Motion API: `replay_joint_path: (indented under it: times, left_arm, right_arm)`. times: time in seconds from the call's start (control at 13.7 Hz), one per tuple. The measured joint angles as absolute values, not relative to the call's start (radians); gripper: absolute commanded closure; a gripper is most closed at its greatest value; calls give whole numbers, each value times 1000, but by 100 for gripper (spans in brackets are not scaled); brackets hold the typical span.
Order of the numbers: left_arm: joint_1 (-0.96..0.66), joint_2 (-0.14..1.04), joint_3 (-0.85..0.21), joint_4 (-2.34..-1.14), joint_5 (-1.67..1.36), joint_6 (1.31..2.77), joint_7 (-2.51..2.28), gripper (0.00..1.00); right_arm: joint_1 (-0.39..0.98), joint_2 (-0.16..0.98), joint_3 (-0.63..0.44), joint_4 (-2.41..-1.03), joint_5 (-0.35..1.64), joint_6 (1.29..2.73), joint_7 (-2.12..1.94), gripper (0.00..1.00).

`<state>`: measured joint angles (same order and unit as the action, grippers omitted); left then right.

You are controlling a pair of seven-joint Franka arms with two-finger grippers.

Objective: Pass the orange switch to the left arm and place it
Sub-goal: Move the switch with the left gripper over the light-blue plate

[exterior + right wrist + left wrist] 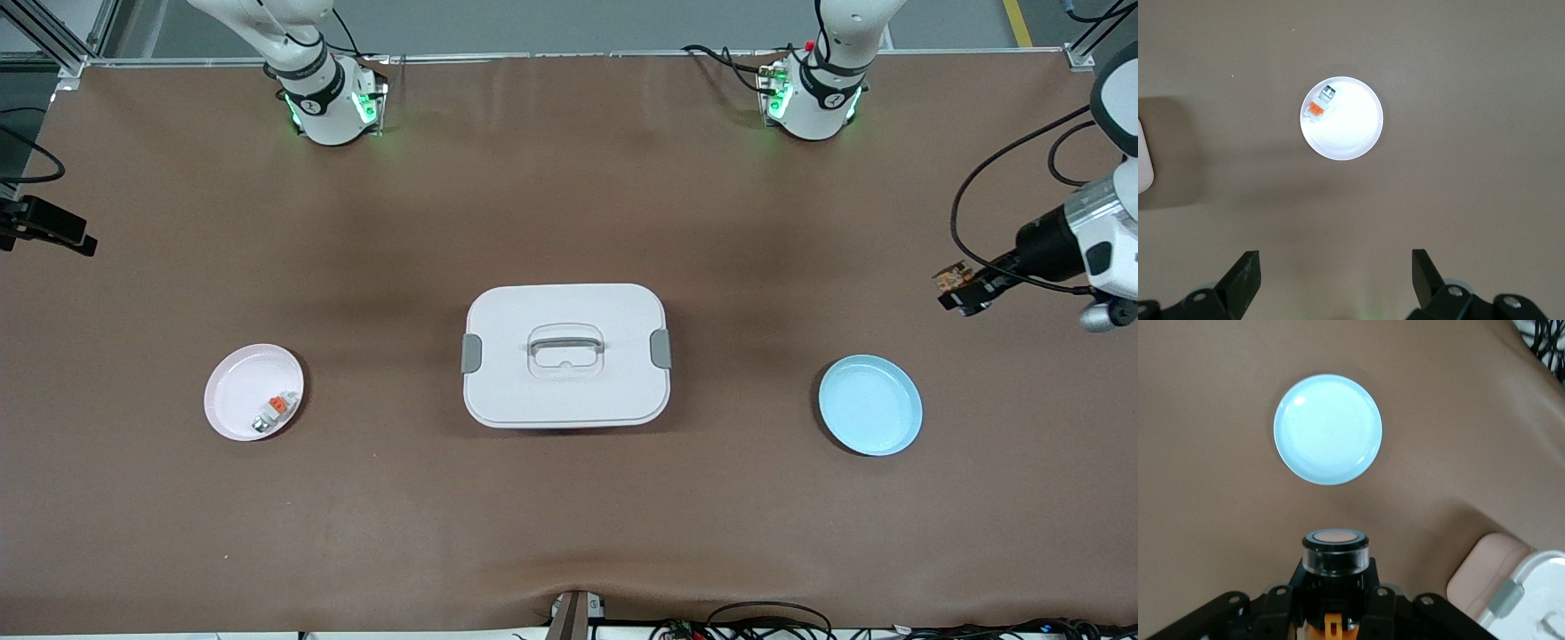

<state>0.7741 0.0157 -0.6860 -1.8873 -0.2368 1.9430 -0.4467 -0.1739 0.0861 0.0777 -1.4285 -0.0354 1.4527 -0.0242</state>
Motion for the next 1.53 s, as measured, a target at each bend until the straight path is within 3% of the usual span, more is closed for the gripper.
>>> replay_joint_path:
  times: [0.36,0.8,1.09,1.53]
  left_arm:
    - [787,45,-690,-1969,-197,2126,-693,97]
    - [784,144,-692,-1983,-100,2191,-1036,97]
    - [776,216,-693,-1987,1,2257,-1283,97]
    - [686,429,-695,-1965,459,2306,-1854,98]
  right_arm:
    - [-208,87,77,-1429,8,1524,-22,0]
    - [-224,88,81,-1432,61,1524,-22,0]
    - [-118,87,-4,-1432,57,1533,-22,0]
    - [11,85,-87,-1432,29,1542,-21,0]
